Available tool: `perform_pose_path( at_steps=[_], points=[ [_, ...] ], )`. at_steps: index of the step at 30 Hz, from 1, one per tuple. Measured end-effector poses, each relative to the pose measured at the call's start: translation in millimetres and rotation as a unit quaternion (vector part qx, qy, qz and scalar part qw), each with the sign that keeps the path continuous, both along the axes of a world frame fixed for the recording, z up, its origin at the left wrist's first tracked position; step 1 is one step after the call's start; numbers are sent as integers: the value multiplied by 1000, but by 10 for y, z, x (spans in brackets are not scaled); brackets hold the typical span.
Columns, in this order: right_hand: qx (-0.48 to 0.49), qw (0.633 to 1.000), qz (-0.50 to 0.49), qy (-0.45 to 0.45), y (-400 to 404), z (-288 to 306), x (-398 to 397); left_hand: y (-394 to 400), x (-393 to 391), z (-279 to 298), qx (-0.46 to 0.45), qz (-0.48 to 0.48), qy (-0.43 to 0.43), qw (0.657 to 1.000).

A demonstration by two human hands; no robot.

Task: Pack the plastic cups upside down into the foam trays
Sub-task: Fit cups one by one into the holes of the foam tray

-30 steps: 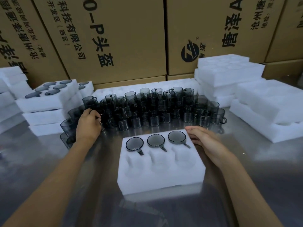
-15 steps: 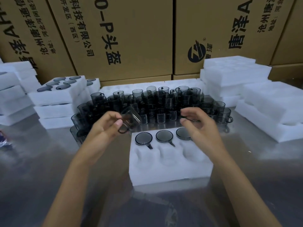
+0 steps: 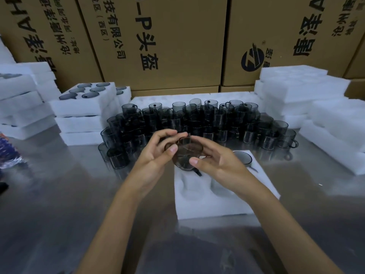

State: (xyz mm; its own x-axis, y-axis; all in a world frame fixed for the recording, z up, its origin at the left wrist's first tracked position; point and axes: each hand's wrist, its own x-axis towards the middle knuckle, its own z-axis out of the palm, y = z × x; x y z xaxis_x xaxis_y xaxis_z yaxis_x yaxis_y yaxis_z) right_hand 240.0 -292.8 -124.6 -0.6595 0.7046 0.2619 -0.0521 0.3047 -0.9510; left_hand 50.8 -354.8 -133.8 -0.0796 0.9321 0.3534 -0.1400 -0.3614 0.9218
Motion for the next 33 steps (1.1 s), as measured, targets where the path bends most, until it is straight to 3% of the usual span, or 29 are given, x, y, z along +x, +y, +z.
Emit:
perform_pose_path(
  at_steps=[5, 10, 15, 21, 27, 33],
  points=[
    [176, 973, -148, -2, -62, -104, -42, 35, 58, 0, 31, 23, -46, 998],
    [293, 935, -202, -4, -105, -164, -53, 26, 103, 23, 13, 51, -25, 998],
    [275, 947, -161, -29, -130, -130, -14, -46, 38, 68, -54, 55, 37, 996],
    [228, 959, -114, -122, -149, -137, 1, -112, -109, 44, -151, 50, 218, 963],
    [186, 965, -51, -179, -112, -157, 51, -119, -89, 44, -167, 51, 230, 957],
    [206, 956, -15, -209, -112, -120, 110, -95, -96, 23, -184, 33, 211, 959]
  ],
)
